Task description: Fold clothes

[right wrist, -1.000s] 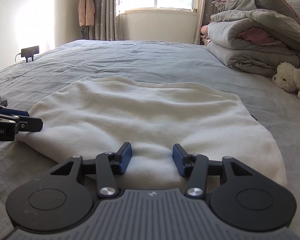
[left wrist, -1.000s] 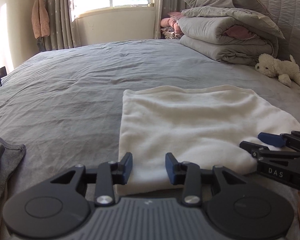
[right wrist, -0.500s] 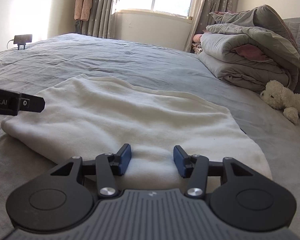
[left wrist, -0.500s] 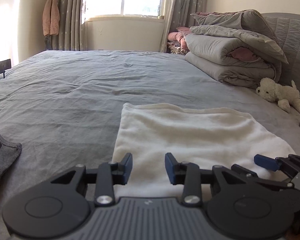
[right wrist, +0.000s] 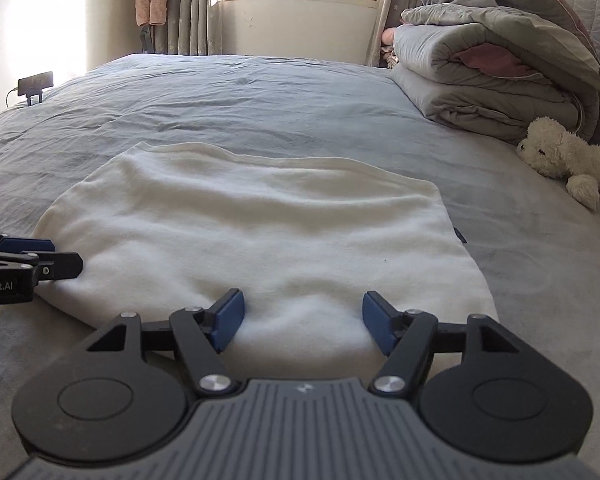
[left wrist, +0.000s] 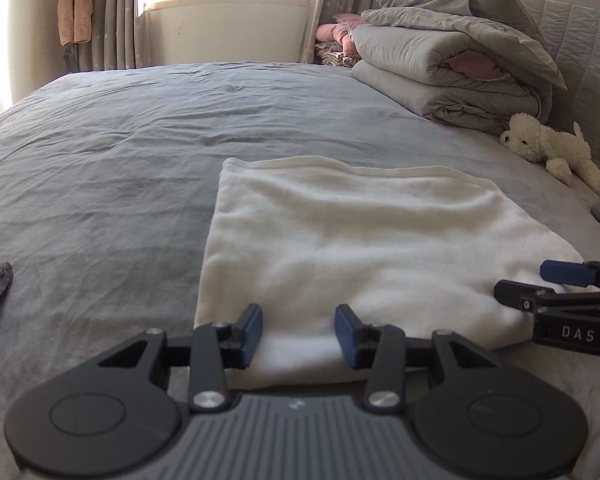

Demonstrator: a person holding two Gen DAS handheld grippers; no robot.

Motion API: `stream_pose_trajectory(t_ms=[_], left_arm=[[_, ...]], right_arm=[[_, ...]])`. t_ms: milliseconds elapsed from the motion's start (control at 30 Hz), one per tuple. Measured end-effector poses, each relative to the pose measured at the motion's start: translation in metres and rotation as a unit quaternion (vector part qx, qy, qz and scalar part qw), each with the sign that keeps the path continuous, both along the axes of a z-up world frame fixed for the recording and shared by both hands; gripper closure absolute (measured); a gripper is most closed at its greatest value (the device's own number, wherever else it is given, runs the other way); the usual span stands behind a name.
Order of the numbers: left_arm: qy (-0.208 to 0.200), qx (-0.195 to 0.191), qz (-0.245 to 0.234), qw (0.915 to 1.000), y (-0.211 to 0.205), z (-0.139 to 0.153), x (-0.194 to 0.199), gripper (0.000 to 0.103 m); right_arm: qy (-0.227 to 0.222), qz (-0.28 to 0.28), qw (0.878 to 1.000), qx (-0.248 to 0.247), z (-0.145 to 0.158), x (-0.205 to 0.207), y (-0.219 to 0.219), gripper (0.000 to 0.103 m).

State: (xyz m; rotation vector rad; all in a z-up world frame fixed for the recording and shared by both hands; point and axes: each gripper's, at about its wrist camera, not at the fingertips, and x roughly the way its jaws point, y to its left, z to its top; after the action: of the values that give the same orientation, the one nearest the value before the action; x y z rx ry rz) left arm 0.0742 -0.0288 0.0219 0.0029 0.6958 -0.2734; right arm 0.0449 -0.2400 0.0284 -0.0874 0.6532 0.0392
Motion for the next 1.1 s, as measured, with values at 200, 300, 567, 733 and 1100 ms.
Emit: stream_pose_trajectory(t_ms=[200, 300, 567, 733, 1100], left_arm=[[-0.002, 0.019, 0.020, 0.9996, 0.006, 0.003, 0.000, 0.060], [0.006, 0.005, 0.026, 0.9996, 0.016, 0.001, 0.004, 0.060], [0.015, -0.016, 0.026, 0.9994, 0.020, 0.000, 0.006, 0.060], [0.003, -0.007, 0.024, 0.9997, 0.018, -0.005, 0.003, 0.060], [0.002, 0.009, 0.021, 0.9997, 0.017, -0.003, 0.002, 0.061]], right_arm=[[0.004, -0.018, 1.000, 0.012, 0.003, -0.006, -0.023, 0.026], [0.006, -0.023, 0.999, 0.028, 0.002, -0.009, -0.039, 0.021], [0.045, -0.030, 0.989, 0.141, -0.005, -0.007, -0.085, 0.013], [0.047, -0.024, 0.992, 0.113, -0.015, -0.006, -0.072, 0.005], [0.046, -0.027, 0.993, 0.105, -0.014, -0.006, -0.071, 0.005]])
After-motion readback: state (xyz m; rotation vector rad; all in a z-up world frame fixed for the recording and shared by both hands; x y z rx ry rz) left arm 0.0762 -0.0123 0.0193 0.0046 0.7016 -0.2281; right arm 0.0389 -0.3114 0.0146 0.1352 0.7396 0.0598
